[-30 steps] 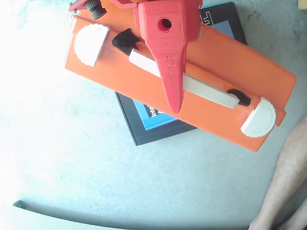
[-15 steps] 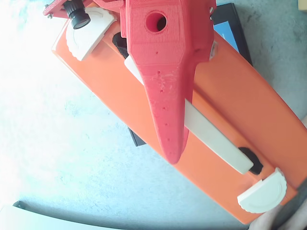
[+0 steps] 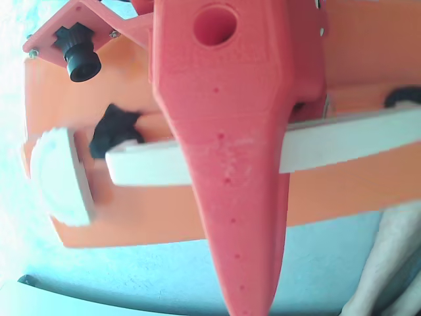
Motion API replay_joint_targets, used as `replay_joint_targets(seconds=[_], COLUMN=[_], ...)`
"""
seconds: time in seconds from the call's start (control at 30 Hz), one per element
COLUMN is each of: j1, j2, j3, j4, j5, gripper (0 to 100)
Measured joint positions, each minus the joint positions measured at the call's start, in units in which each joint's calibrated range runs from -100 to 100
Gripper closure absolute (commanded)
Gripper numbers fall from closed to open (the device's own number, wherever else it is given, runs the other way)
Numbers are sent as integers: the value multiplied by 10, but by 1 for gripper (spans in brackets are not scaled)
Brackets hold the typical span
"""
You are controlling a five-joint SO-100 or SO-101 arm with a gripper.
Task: Grab the white handle of the orange box
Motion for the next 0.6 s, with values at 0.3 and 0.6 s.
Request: replay_joint_targets(seconds=[0.3,0.6], j1=[0,-8], j2=[0,0], j3=[0,0], j4=[1,1], j5=[-1,0], gripper=[99,99])
